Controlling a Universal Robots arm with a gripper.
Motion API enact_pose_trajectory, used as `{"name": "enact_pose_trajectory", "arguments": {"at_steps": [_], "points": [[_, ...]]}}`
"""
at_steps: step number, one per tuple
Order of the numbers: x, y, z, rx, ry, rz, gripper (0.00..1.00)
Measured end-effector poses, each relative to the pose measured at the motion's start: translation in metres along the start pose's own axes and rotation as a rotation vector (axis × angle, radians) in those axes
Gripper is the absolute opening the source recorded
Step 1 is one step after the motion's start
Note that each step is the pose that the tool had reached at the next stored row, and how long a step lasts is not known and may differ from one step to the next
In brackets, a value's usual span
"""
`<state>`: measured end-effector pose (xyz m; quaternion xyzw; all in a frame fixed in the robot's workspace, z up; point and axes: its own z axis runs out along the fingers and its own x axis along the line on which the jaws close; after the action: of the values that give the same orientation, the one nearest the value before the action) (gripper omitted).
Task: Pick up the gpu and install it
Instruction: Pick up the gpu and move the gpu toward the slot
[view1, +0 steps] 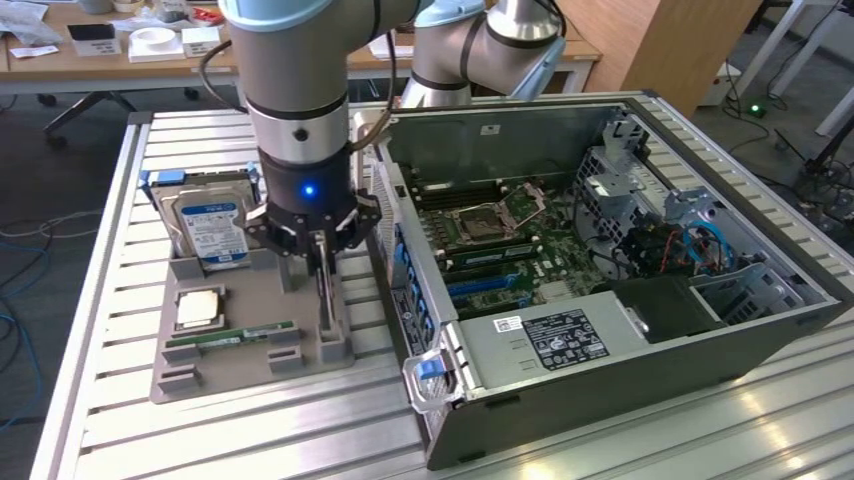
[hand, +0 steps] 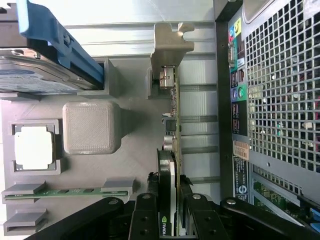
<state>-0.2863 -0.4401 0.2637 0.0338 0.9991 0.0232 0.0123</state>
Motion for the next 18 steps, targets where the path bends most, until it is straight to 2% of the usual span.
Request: {"name": "enact_pose_trajectory", "arguments": {"at_steps": [18], "points": [[-0.001,0.0011,-0.0228,0.0,0.0,0.0,0.27]]}}
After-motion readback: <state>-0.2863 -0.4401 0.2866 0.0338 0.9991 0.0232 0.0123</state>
